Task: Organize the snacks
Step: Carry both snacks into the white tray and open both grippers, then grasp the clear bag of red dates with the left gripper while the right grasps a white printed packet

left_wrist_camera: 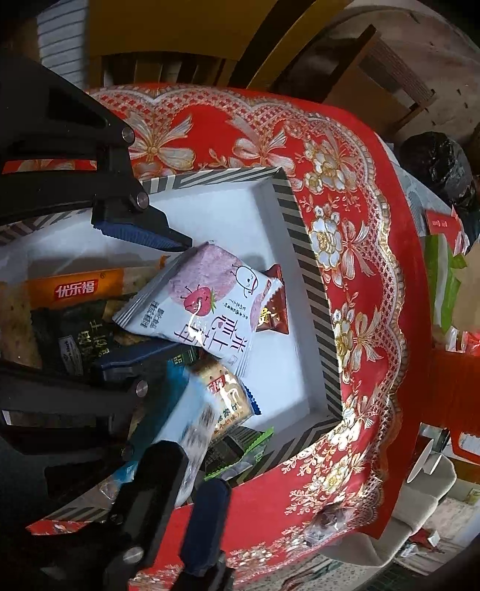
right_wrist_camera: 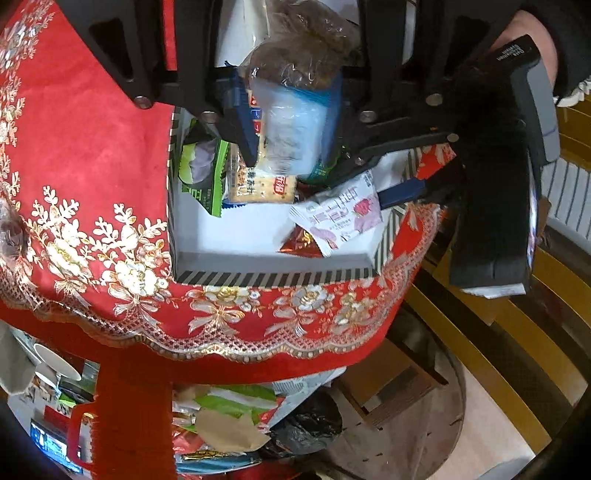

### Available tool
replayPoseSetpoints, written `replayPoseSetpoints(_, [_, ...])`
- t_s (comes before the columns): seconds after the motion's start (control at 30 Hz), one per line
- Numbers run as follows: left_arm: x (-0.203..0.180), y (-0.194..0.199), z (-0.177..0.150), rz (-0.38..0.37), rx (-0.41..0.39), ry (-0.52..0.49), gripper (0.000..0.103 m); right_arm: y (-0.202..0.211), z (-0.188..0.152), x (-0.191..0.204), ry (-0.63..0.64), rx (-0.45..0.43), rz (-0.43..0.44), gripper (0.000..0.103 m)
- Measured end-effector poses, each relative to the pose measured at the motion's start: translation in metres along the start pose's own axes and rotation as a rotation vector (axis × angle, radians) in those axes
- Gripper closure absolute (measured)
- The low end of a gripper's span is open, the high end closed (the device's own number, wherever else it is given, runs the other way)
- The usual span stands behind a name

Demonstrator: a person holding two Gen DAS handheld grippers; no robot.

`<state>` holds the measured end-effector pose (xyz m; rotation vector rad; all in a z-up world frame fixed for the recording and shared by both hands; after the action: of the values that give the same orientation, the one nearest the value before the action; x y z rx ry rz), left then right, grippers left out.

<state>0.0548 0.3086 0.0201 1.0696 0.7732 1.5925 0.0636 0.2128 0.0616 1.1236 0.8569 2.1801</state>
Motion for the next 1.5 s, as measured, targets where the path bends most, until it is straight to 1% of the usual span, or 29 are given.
replayPoseSetpoints(0.03, [-0.001,0.002,0.001,0.015,-0.001,-0.005,0.056,0.002,0.001,0.000,-0.001,-0.007,0.007,0.058])
replayPoseSetpoints(0.13, [-0.001,0.008,0.003,0.037,-0.008,-0.007,0.056,0.008,0.001,-0.001,-0.005,-0.031,0.028,0.057])
replayPoseSetpoints(0.2, [-0.001,0.015,0.006,0.058,-0.019,-0.006,0.051,0.016,0.003,-0.004,-0.013,-0.059,0.040,0.057])
replayPoseSetpoints(0.23, [-0.001,0.019,0.008,0.069,-0.026,0.000,0.046,0.019,0.003,-0.006,-0.014,-0.066,0.041,0.057])
replayPoseSetpoints(0.27, [0.000,0.023,0.010,0.078,-0.034,0.006,0.044,0.024,0.004,-0.009,-0.020,-0.077,0.048,0.057])
replayPoseSetpoints(0.33, [-0.001,0.032,0.016,0.093,-0.053,0.013,0.044,0.034,0.004,-0.017,-0.030,-0.099,0.047,0.057])
replayPoseSetpoints(0.4, [-0.005,0.041,0.022,0.115,-0.074,0.011,0.044,0.046,0.003,-0.029,-0.037,-0.127,0.041,0.057])
replayPoseSetpoints(0.53, [-0.022,0.052,0.033,0.138,-0.092,0.007,0.040,0.070,-0.002,-0.064,-0.080,-0.166,0.023,0.057])
replayPoseSetpoints(0.6, [-0.037,0.058,0.039,0.138,-0.097,0.002,0.040,0.085,-0.009,-0.092,-0.124,-0.181,0.012,0.057])
replayPoseSetpoints(0.63, [-0.048,0.060,0.043,0.131,-0.100,-0.006,0.040,0.090,-0.012,-0.101,-0.135,-0.187,0.004,0.057])
replayPoseSetpoints(0.7, [-0.068,0.063,0.050,0.112,-0.107,-0.020,0.040,0.108,-0.023,-0.133,-0.165,-0.207,-0.033,0.057])
replayPoseSetpoints(0.73, [-0.083,0.065,0.055,0.098,-0.114,-0.034,0.040,0.113,-0.027,-0.144,-0.177,-0.209,-0.046,0.057])
replayPoseSetpoints(0.83, [-0.128,0.066,0.069,0.054,-0.127,-0.080,0.040,0.136,-0.046,-0.195,-0.243,-0.217,-0.109,0.057])
replayPoseSetpoints(0.9, [-0.166,0.065,0.077,0.017,-0.126,-0.123,0.040,0.154,-0.060,-0.237,-0.318,-0.227,-0.155,0.057])
replayPoseSetpoints(0.97, [-0.208,0.062,0.088,-0.028,-0.132,-0.178,0.040,0.169,-0.068,-0.267,-0.367,-0.241,-0.180,0.057])
replayPoseSetpoints(1.03, [-0.241,0.059,0.099,-0.059,-0.146,-0.219,0.040,0.185,-0.071,-0.297,-0.399,-0.256,-0.218,0.057])
replayPoseSetpoints(1.13, [-0.287,0.054,0.122,-0.105,-0.159,-0.273,0.040,0.203,-0.059,-0.329,-0.404,-0.283,-0.234,0.056])
replayPoseSetpoints(1.23, [-0.315,0.045,0.146,-0.167,-0.150,-0.288,0.040,0.214,-0.036,-0.353,-0.411,-0.318,-0.227,0.051])
replayPoseSetpoints(1.27, [-0.322,0.042,0.155,-0.190,-0.142,-0.285,0.040,0.215,-0.025,-0.358,-0.416,-0.329,-0.221,0.050])
replayPoseSetpoints(1.3, [-0.327,0.039,0.161,-0.198,-0.139,-0.284,0.040,0.214,-0.014,-0.365,-0.422,-0.334,-0.213,0.049])
replayPoseSetpoints(1.37, [-0.336,0.032,0.175,-0.198,-0.142,-0.289,0.040,0.209,0.004,-0.376,-0.436,-0.330,-0.183,0.046])
replayPoseSetpoints(1.43, [-0.343,0.024,0.183,-0.221,-0.135,-0.303,0.040,0.200,0.019,-0.386,-0.447,-0.310,-0.151,0.046])
replayPoseSetpoints(1.5, [-0.347,0.016,0.186,-0.231,-0.127,-0.318,0.040,0.188,0.034,-0.392,-0.440,-0.291,-0.162,0.045])
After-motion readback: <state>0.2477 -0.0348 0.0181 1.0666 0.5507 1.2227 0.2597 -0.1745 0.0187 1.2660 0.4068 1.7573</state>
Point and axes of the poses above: each gripper's, at about its wrist camera, not at the fingertips, and y roughly against the way its jaws point, x to its left, z to its top, the point moved 3 cm from there along -y, roughly the way its jaws point, and after that the axes turned 12 degrees about z, right-handed, at the moved point
